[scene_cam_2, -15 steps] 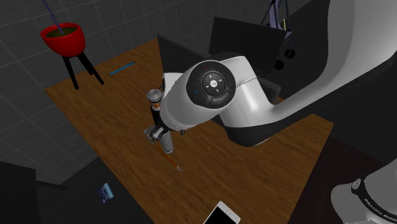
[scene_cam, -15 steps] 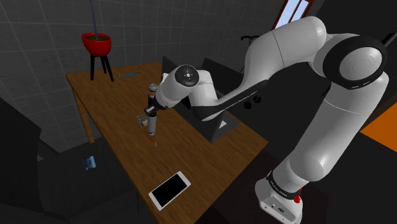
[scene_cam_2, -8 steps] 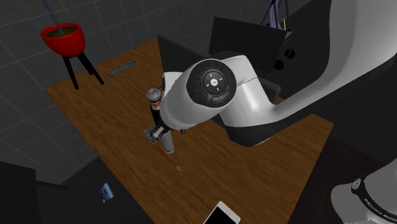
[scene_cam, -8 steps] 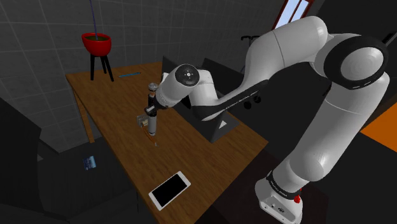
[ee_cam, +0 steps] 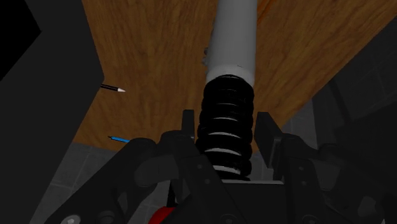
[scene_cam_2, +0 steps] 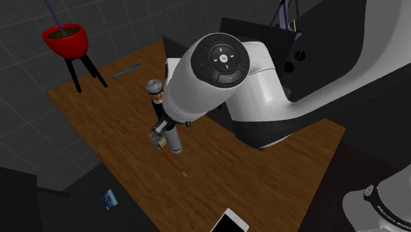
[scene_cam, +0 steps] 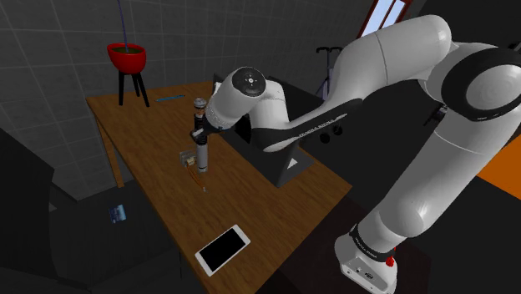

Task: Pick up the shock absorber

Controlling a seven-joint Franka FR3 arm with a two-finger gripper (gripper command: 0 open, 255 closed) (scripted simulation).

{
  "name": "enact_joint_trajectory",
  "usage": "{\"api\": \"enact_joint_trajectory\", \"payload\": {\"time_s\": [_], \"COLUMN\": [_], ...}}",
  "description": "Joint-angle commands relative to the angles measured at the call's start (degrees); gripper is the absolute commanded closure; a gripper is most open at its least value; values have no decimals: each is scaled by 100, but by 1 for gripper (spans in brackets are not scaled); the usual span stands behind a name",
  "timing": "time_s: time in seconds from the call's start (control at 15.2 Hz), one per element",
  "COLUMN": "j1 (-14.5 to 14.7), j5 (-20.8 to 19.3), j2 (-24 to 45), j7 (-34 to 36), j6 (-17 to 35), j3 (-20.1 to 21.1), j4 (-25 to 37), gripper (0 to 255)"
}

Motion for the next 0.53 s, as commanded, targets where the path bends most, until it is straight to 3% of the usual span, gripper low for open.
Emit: {"api": "enact_joint_trajectory", "payload": {"time_s": [0.0,0.33,0.46], "j1": [-33,-89,-88], "j5": [254,808,825], "j2": [-131,-396,-404], "j7": [-212,-698,-713], "j6": [-55,-212,-217], "j3": [51,130,130], "j4": [9,86,88], "gripper": [255,255,255]}}
